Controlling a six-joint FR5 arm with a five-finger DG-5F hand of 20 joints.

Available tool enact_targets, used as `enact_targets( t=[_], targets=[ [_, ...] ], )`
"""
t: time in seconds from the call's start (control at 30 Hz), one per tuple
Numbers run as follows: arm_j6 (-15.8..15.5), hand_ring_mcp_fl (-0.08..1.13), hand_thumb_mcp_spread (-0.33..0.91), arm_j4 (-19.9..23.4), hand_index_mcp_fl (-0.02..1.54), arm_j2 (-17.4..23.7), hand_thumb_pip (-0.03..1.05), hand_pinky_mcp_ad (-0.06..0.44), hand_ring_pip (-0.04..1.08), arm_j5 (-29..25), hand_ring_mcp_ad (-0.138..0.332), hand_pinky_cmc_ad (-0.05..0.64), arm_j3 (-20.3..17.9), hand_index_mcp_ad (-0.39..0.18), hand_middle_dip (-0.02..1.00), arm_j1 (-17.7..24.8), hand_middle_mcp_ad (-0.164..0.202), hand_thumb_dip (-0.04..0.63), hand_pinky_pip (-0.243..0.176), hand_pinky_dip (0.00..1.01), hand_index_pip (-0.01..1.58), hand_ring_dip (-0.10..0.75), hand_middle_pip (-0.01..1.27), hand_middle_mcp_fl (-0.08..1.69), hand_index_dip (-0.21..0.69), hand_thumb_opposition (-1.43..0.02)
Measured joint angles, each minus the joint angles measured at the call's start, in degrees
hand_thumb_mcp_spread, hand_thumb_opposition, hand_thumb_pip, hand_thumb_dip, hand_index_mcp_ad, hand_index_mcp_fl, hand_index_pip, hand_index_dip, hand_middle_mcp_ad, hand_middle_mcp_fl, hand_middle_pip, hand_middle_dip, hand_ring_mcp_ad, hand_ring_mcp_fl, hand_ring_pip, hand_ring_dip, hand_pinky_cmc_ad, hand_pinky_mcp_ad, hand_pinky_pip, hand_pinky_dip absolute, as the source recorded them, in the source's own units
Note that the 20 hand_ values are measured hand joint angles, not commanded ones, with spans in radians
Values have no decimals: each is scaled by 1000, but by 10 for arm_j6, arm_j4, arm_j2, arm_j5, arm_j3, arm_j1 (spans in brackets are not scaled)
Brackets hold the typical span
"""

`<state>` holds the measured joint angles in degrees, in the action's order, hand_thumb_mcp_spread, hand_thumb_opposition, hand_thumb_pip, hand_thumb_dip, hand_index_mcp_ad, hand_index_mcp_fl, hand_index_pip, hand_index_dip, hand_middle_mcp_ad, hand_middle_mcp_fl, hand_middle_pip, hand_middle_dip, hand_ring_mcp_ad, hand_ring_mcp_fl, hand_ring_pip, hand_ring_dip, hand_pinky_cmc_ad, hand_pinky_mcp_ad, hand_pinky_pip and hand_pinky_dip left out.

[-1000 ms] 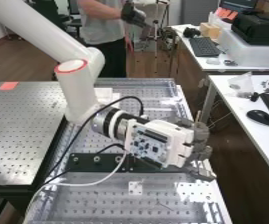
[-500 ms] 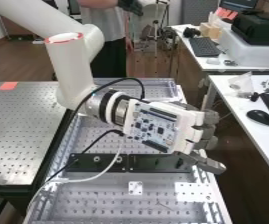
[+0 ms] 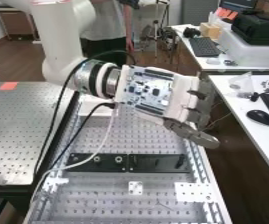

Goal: Grab the chopstick and place it in the clear container

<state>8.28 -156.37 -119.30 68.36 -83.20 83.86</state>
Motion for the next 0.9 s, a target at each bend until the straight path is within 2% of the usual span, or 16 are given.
enact_targets(
  t=[0.2, 0.53, 0.6, 0.77, 0.9],
  targets=[
    [4, 937, 756, 4, 813, 19, 443, 278, 94, -41, 51, 428, -26, -99, 716, 25, 65, 300, 110, 180, 1051, 525, 613, 1002, 106, -1000],
    [27, 937, 754, 22, 827, 45, 445, 274, 91, -126, 51, 424, -73, -101, 716, 80, 65, 297, 103, 176, 1058, 525, 597, 1002, 119, -1005],
    [32, 937, 754, 25, 824, 49, 445, 274, 91, -144, 51, 424, -80, -101, 716, 90, 65, 297, 122, 180, 1058, 525, 597, 1002, 119, -1005],
    [46, 937, 754, 30, 827, 61, 445, 278, 94, -192, 52, 426, -100, -101, 716, 125, 65, 297, 126, 180, 1058, 525, 597, 1005, 119, -1005],
    [51, 937, 754, 32, 827, 71, 443, 278, 94, -210, 52, 428, -114, -101, 716, 144, 65, 297, 126, 180, 1054, 525, 597, 1011, 119, -1002]
  ],
)
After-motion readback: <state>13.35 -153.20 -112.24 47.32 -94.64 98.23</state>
